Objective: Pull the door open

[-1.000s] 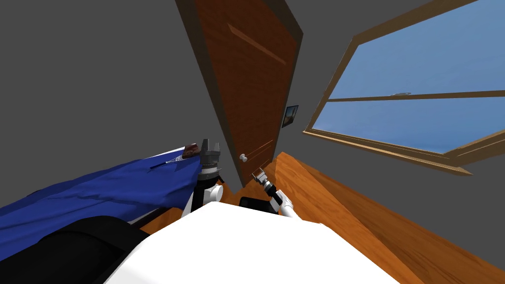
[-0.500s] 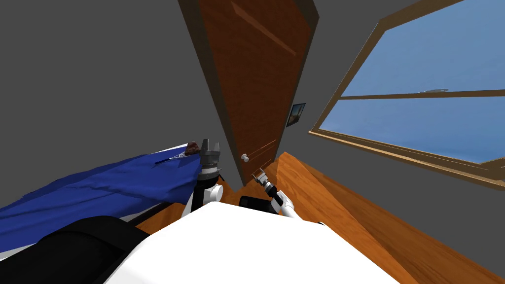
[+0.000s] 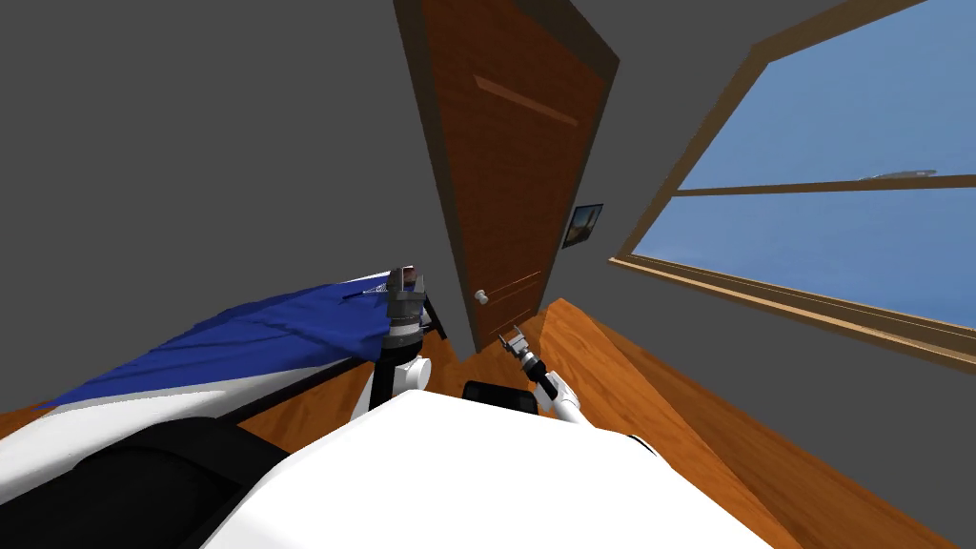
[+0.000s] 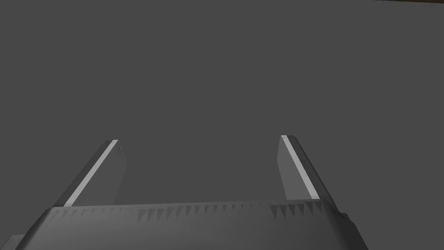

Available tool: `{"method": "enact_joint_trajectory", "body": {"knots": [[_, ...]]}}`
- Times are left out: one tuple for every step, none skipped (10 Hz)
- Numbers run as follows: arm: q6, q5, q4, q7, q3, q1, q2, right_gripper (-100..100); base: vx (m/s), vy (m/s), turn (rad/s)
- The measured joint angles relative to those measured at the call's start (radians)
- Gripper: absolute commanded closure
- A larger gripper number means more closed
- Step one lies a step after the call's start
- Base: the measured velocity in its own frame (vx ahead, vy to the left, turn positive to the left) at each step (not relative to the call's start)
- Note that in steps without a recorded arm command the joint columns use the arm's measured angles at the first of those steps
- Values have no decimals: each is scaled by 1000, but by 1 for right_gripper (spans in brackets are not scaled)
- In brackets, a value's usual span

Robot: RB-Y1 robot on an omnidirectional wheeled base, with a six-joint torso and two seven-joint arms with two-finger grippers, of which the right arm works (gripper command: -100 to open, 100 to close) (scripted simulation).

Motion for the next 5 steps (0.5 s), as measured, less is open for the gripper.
{"method": "enact_joint_trajectory", "body": {"knots": [[0, 3, -14, 0, -20, 16, -5, -100, -78, 11, 202], [-1, 2, -10, 0, -41, 18, -10, -100, -57, 18, 192], [-5, 2, -7, -1, -61, 21, -17, -100, -47, 24, 187], [-1, 5, -29, -12, -77, 35, -30, -100, -42, 27, 192], [14, 10, -63, -31, -90, 51, -43, -100, -25, 15, 66]]}}
